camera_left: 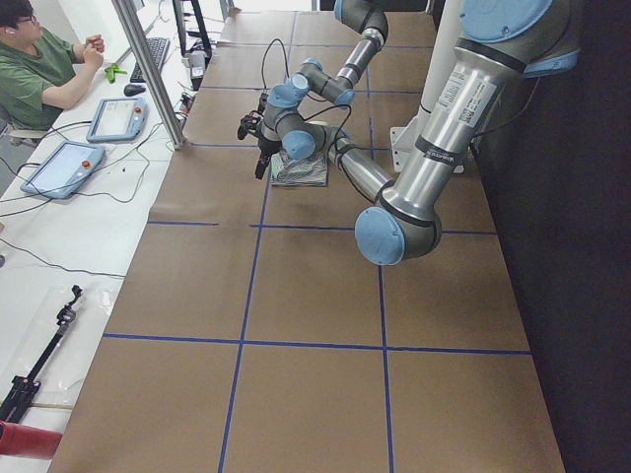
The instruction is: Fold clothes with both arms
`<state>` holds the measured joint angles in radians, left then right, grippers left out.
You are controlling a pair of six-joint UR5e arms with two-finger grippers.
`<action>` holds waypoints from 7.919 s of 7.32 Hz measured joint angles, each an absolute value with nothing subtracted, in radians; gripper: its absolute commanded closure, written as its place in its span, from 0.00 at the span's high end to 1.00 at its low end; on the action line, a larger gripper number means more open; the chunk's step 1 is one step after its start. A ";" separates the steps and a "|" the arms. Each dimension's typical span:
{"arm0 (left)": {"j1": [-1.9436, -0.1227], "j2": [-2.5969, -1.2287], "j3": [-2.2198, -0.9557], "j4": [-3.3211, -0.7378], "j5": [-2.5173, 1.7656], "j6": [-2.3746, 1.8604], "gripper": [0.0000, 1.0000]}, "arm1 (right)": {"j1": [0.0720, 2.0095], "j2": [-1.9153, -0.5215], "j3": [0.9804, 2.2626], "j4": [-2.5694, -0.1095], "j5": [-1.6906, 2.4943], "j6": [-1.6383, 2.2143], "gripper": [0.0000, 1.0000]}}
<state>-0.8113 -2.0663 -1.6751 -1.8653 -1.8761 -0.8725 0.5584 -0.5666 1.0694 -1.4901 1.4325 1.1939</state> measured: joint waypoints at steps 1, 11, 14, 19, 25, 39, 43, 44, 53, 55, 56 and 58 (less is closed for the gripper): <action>-0.811 -2.066 -1.675 -1.865 -1.876 -0.874 1.00 | 0.591 -0.552 1.054 -1.489 1.449 1.164 1.00; -0.588 -2.150 -1.537 -1.839 -1.689 -1.158 1.00 | 0.745 -0.608 1.182 -1.490 1.729 0.985 1.00; -0.681 -2.216 -1.395 -1.854 -1.687 -1.091 1.00 | 0.742 -0.612 1.183 -1.489 1.729 0.985 1.00; -0.835 -2.314 -1.202 -1.959 -1.745 -0.911 1.00 | 0.723 -0.625 1.188 -1.455 1.724 1.000 1.00; -0.850 -2.229 -1.380 -1.959 -1.849 -0.869 1.00 | 0.550 -0.782 1.473 -1.427 1.660 1.220 1.00; -0.848 -2.220 -1.388 -1.963 -1.848 -0.869 1.00 | 0.377 -0.890 1.628 -1.521 1.549 1.306 1.00; -0.861 -2.161 -1.528 -1.916 -1.869 -0.845 1.00 | 0.618 -0.925 1.758 -1.608 1.806 1.105 1.00; -0.884 -2.135 -1.600 -1.851 -1.880 -0.779 1.00 | 0.720 -0.977 1.831 -1.673 1.891 0.964 1.00; -1.403 -1.711 -1.711 -1.697 -2.110 0.016 1.00 | 1.487 -1.693 1.834 -1.741 2.240 -0.191 1.00; -1.418 -1.681 -1.611 -1.760 -2.176 0.011 1.00 | 1.490 -1.713 1.735 -1.659 2.244 -0.198 1.00; -1.443 -1.666 -1.573 -1.775 -2.242 0.031 1.00 | 1.491 -1.716 1.684 -1.593 2.246 -0.198 1.00; -1.530 -1.629 -1.530 -1.720 -2.298 0.087 1.00 | 1.491 -1.713 1.631 -1.523 2.247 -0.197 1.00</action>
